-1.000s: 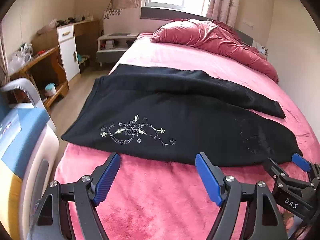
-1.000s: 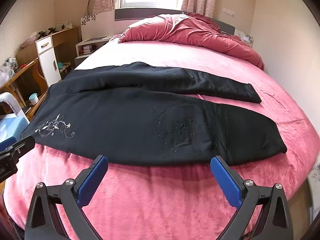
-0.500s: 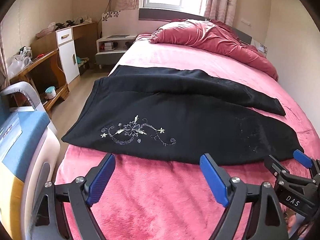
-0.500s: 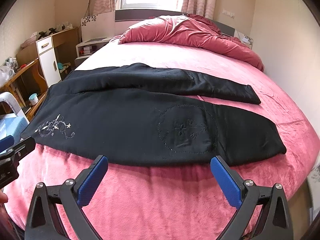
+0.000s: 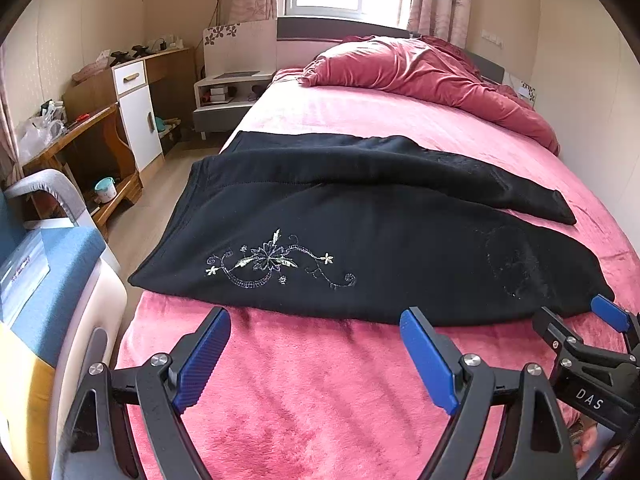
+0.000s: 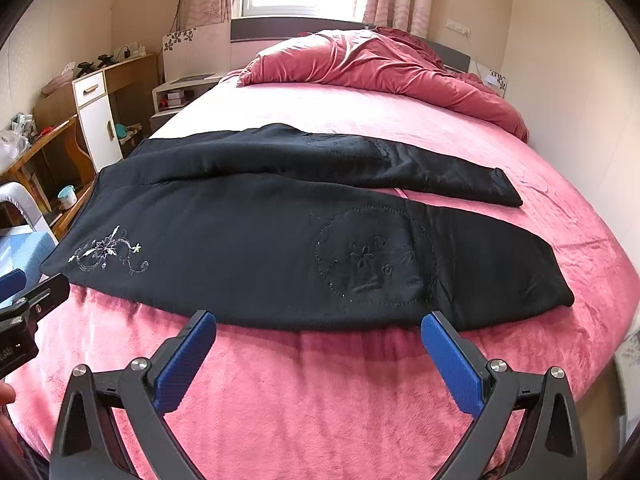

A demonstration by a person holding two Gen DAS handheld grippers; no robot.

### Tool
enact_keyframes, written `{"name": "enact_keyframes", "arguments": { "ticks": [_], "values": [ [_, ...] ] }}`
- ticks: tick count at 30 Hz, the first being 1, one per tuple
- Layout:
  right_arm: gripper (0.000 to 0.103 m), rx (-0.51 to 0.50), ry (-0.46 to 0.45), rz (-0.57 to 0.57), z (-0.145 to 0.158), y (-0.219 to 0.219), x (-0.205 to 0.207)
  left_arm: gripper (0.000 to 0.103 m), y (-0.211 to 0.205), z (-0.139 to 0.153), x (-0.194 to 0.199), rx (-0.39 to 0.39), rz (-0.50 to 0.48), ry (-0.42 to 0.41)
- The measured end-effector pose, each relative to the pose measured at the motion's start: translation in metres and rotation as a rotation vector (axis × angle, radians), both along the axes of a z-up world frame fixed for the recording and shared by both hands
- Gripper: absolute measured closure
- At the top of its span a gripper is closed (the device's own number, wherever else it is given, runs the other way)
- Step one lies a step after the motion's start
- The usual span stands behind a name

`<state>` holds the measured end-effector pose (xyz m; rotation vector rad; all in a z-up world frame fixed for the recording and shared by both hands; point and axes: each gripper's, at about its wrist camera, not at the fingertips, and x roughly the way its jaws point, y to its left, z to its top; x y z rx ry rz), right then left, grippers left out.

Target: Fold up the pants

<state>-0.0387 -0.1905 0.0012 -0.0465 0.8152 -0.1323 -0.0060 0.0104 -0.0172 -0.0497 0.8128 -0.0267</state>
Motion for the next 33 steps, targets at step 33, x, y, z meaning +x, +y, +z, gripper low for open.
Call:
{"name": "enact_keyframes", "arguments": {
  "ticks": [33],
  "values": [
    [0.0, 0.181, 0.063, 0.009, -0.021, -0.036, 0.007, 0.0, 0.011, -0.032, 0.015, -0.082, -0.018, 0.116]
  ]
}}
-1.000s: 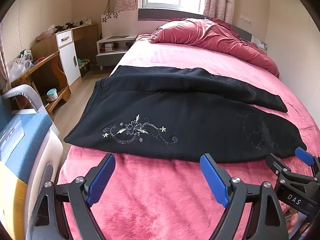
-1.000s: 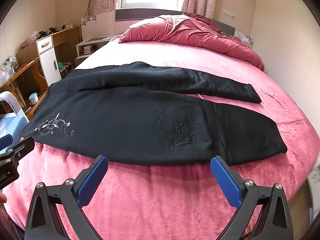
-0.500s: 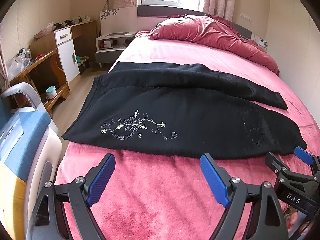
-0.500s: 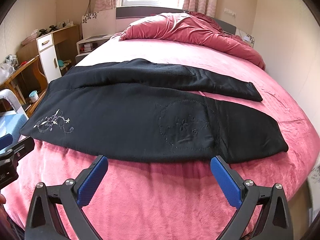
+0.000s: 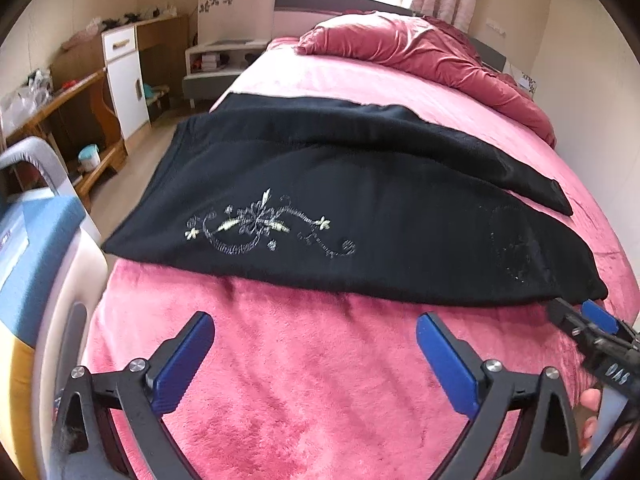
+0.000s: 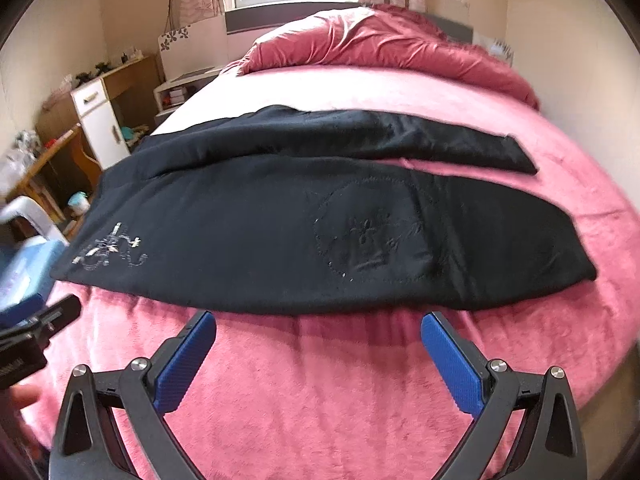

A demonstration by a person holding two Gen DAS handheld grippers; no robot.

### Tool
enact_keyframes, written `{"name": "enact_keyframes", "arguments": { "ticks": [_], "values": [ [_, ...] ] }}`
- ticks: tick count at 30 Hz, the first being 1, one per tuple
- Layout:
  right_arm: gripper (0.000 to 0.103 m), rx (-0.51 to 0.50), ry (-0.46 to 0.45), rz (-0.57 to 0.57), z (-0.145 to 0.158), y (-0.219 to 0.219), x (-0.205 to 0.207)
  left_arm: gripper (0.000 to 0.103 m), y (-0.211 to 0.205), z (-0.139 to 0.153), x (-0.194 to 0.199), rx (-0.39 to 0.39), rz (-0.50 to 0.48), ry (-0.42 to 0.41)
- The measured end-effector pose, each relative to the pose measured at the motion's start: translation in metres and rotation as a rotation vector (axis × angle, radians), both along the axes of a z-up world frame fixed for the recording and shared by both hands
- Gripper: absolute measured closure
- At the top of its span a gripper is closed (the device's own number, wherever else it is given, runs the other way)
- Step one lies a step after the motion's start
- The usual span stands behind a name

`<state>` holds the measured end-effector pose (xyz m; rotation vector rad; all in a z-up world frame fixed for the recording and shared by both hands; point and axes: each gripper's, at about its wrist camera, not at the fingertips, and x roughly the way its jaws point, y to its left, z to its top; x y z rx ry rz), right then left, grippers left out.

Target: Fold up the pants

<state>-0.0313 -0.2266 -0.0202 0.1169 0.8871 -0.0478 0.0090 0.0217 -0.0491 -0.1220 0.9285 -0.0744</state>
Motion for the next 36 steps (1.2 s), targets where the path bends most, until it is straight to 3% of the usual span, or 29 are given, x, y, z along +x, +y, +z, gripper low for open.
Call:
{"name": "enact_keyframes", "arguments": {
  "ticks": [4, 7, 13, 16, 18, 21, 24, 29, 36],
  "values": [
    [0.0, 0.119, 0.01, -0.049, -0.004, -0.039, 0.001, 0.0, 0.016, -0.009, 0.013, -0.045, 0.008, 0.042],
    [0.0, 0.227, 0.031, -0.152, -0.008, -0.089, 0.0, 0.002, 0.033, -0.015, 0.024, -0.066, 0.048, 0.084],
    [0.002, 0.253, 0.009, -0.349, -0.008, -0.173, -0.006, 0.017, 0.061, -0.025, 0.04, -0.108, 0.112, 0.13],
    [0.017, 0.288, -0.01, -0.46, -0.011, -0.217, -0.007, 0.028, 0.074, -0.031, 0.048, -0.154, 0.139, 0.17],
    [0.023, 0.345, -0.02, -0.534, -0.017, -0.246, -0.007, 0.043, 0.084, -0.036, 0.054, -0.196, 0.166, 0.199],
    [0.031, 0.429, -0.004, -0.648, -0.036, -0.287, -0.003, 0.046, 0.103, -0.044, 0.062, -0.276, 0.227, 0.23],
    [0.04, 0.476, 0.009, -0.737, -0.054, -0.315, -0.001, 0.047, 0.115, -0.043, 0.063, -0.296, 0.267, 0.211],
    [0.061, 0.474, 0.029, -0.764, -0.067, -0.333, 0.008, 0.047, 0.132, -0.047, 0.067, -0.332, 0.326, 0.214],
    [0.064, 0.399, 0.059, -0.728, -0.064, -0.332, 0.032, 0.047, 0.14, -0.053, 0.086, -0.348, 0.369, 0.208]
  ]
}}
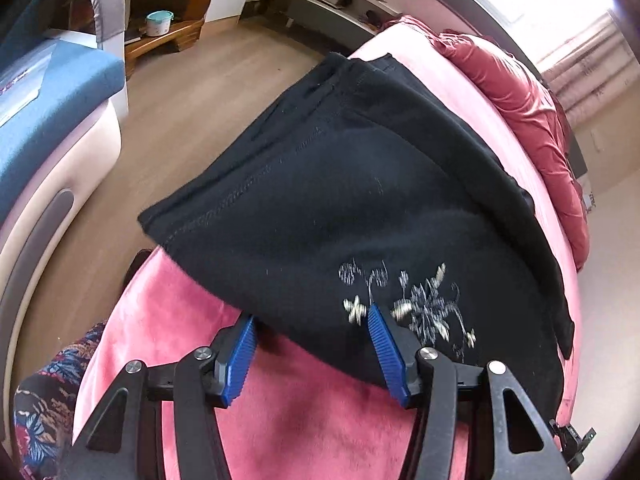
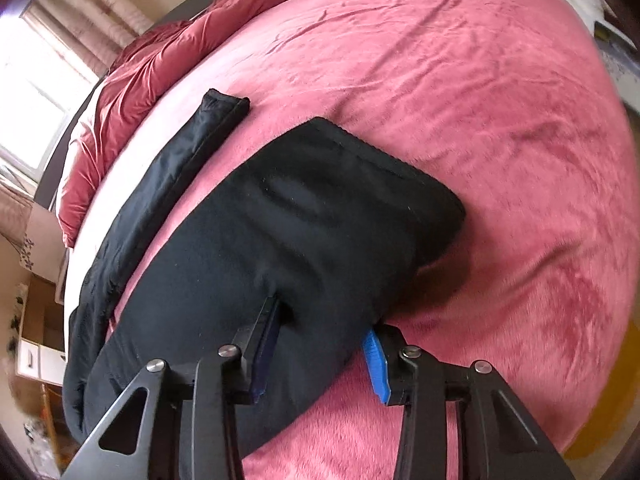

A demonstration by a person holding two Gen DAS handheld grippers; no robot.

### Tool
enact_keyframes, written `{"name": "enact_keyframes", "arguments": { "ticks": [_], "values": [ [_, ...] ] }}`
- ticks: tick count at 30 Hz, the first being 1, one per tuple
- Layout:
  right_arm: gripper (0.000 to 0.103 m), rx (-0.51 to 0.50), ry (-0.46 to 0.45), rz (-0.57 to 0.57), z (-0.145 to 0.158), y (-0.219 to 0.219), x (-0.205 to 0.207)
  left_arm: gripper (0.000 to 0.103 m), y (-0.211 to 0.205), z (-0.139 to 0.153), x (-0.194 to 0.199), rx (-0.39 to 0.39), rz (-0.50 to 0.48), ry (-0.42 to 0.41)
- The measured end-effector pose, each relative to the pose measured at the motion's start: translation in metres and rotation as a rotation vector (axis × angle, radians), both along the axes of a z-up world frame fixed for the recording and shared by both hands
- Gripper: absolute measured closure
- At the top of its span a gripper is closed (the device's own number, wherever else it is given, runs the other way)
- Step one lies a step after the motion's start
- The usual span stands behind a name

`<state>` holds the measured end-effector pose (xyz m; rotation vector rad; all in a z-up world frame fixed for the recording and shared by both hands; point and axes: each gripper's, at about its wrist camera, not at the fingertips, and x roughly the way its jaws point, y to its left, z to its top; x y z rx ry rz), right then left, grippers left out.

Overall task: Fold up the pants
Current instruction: 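Grasp the embroidered waist edge with the left tool while the right tool grasps the leg hem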

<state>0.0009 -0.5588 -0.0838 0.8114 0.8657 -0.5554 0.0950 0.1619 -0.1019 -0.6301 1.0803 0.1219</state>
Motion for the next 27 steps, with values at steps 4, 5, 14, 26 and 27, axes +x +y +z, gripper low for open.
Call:
{"name": "enact_keyframes", "arguments": {
  "ticks": [4, 5, 14, 26, 27],
  "values": [
    [0.071, -0.023, 0.018, 0.012, 0.0, -0.004, 0.009, 0.053, 0.002, -0.001, 0.008, -0.017, 0.031, -0.005],
    [0.075, -0.035, 0.029, 0.02, 0.001, -0.003, 0.01, 0.071, 0.004, -0.001, 0.008, -0.014, 0.041, -0.005],
    [0.094, -0.156, 0.043, 0.078, 0.03, -0.002, 0.009, 0.095, 0.008, 0.027, -0.014, 0.029, 0.022, -0.091],
    [0.094, -0.226, 0.015, 0.079, 0.066, -0.011, -0.015, 0.096, 0.008, 0.058, -0.062, 0.034, -0.003, -0.144],
    [0.094, -0.223, 0.014, 0.077, 0.067, -0.012, -0.019, 0.096, 0.008, 0.059, -0.064, 0.032, -0.008, -0.143]
  ]
}}
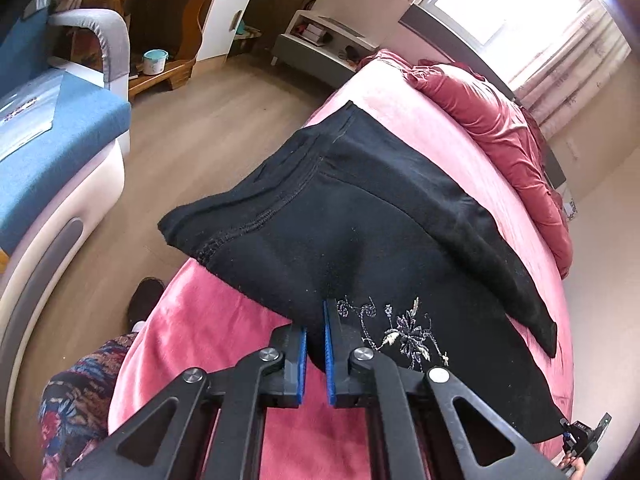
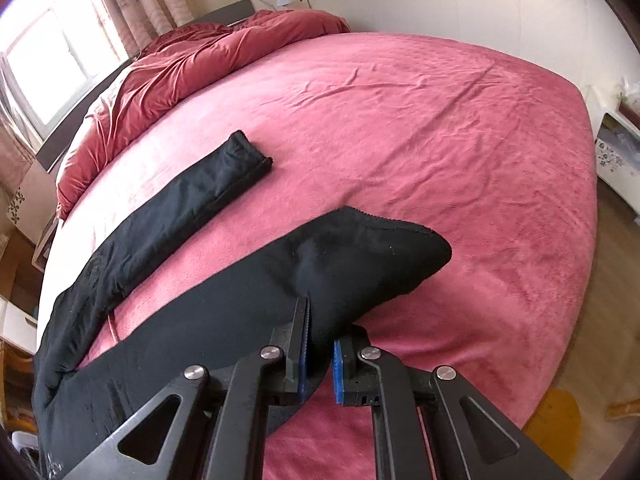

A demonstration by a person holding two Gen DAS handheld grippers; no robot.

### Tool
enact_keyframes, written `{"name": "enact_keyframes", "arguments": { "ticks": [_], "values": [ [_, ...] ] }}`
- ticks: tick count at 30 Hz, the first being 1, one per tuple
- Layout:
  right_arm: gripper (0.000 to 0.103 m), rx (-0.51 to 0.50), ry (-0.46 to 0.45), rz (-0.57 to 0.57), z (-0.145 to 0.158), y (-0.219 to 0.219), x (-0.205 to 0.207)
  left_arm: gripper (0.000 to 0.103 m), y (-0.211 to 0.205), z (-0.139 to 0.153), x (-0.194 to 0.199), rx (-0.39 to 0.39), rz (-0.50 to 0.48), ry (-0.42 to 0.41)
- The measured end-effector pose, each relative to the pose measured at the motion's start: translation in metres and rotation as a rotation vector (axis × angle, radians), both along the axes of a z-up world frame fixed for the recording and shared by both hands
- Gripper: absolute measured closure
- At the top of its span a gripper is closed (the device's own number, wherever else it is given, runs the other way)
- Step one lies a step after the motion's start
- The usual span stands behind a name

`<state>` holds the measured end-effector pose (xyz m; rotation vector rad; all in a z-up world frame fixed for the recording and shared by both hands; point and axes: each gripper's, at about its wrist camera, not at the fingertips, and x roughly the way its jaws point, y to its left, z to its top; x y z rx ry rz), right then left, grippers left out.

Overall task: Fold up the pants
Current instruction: 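Grasp the embroidered waist edge with the left tool while the right tool grasps the leg hem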

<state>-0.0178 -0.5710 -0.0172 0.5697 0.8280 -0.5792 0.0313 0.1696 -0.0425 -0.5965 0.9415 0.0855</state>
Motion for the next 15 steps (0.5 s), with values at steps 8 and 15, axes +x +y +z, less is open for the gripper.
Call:
{"name": "enact_keyframes", "arguments": {
  "ticks": [8, 15],
  "values": [
    [0.094, 0.011, 0.035, -0.017, -0.006, -0.005, -0.036, 0.096, -0.006, 0.004, -0.029, 0.011, -0.05, 0.02],
    [0.094, 0.052, 0.097, -0.074, -0.033, -0.014, -0.062, 0.095, -0.016, -0.008, -0.04, 0.051, -0.075, 0.09]
  ]
}}
